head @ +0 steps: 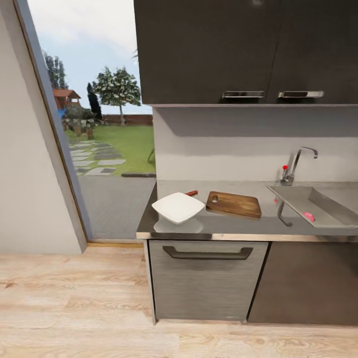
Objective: In the kitchen, take the Vidalia onion out of the sink, dice it on the chopping board with the paring knife, put the diced onion into the bowl on the countertop, then place both the paring knife and the chopping board into the sink.
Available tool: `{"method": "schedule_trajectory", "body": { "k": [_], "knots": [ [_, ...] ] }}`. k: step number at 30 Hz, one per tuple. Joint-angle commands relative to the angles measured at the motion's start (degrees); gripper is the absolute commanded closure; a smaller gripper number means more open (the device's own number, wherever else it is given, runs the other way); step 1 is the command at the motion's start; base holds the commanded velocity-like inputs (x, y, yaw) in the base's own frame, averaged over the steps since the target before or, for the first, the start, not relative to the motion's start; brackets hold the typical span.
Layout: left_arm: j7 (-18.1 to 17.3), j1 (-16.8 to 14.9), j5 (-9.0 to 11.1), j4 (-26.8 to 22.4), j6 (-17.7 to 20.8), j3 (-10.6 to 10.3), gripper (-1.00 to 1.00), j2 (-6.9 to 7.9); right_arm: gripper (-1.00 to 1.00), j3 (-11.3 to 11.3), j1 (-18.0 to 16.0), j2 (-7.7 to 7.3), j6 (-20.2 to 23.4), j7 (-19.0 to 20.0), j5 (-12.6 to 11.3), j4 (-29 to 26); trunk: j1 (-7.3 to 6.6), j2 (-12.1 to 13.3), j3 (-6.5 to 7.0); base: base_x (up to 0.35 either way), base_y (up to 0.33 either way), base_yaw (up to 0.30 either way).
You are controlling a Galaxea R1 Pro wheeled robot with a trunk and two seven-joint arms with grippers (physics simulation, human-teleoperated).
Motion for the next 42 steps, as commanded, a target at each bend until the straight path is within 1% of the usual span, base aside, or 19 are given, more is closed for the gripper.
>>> {"method": "schedule_trajectory", "body": {
  "k": [1, 10, 17, 25, 35, 42],
  "knots": [
    [0.0, 0.0, 0.0, 0.0, -0.1, 0.0, -1.0, 0.01, -1.0, -0.2, 0.0, 0.05, -0.1, 0.0, 0.0, 0.0, 0.0, 0.0, -0.05, 0.0, 0.0, -0.272],
    [0.0, 0.0, 0.0, 0.0, -0.2, 0.0, -1.0, 0.01, -1.0, -0.2, 0.0, 0.05, -0.1, 0.0, 0.0, 0.0, 0.0, 0.0, -0.05, 0.0, 0.0, -0.269],
    [0.0, 0.0, 0.0, 0.0, -0.2, 0.0, -1.0, 0.01, -1.0, -0.2, 0.0, 0.05, -0.1, -0.1, 0.0, 0.0, 0.0, 0.0, -0.05, 0.039, -0.075, -0.046],
    [0.1, 0.0, 0.0, 0.0, -0.2, 0.0, -1.0, 0.01, -1.0, -0.2, 0.0, 0.05, -0.1, 0.0, 0.0, 0.0, 0.0, 0.0, -0.05, 0.23, -0.182, -0.028],
    [0.0, 0.0, 0.0, 0.0, -0.2, 0.0, -1.0, 0.01, -1.0, -0.2, 0.0, 0.05, -0.1, 0.0, 0.0, -0.1, 0.0, 0.0, -0.05, 0.255, -0.192, -0.22],
    [0.0, 0.0, 0.0, 0.0, -0.2, 0.0, -1.0, 0.01, -1.0, 0.0, 0.0, 0.02, -0.3, 0.0, 0.1, 0.2, 0.0, 0.0, -0.05, 0.256, -0.193, -0.039]
  ]
}}
